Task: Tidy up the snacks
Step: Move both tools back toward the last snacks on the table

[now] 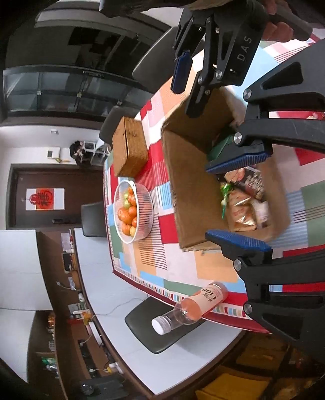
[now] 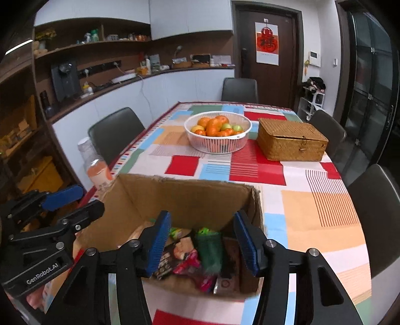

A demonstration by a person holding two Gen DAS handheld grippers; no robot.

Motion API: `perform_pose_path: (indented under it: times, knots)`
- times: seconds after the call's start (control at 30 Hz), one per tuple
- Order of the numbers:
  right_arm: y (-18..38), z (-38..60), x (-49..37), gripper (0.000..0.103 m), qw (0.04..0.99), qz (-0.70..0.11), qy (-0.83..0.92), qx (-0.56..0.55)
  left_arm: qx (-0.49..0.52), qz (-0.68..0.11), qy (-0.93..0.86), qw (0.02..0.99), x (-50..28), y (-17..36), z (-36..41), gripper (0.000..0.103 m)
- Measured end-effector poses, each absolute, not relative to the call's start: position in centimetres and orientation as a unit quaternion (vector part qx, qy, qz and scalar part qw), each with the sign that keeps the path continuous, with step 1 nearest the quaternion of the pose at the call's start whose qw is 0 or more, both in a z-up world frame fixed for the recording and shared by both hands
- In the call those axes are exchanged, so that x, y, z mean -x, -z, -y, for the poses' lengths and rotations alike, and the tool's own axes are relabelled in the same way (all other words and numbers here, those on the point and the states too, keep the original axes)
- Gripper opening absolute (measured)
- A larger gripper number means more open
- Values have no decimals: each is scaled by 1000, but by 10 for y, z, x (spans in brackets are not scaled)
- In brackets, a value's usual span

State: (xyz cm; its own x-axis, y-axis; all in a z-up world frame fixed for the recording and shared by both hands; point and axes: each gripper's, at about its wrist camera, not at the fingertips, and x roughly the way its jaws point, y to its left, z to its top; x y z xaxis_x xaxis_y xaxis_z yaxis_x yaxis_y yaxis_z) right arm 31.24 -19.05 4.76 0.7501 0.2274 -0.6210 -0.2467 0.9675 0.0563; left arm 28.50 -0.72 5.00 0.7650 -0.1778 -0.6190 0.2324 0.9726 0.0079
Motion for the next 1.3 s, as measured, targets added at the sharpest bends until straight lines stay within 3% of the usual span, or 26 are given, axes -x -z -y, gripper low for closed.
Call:
perform_pose_path:
  times: [0.3, 0.57, 1.3]
  knots:
    - [-55, 193, -242, 54, 940, -298, -161, 27, -38, -306, 143, 940, -218, -58, 14, 46]
    - [-37, 198, -200, 54, 933, -314, -173, 37, -55, -335, 159, 927, -175, -34, 23, 47]
    - [59, 208, -151, 54, 873, -445, -191, 63, -23, -523, 208, 826, -128, 74, 46, 47]
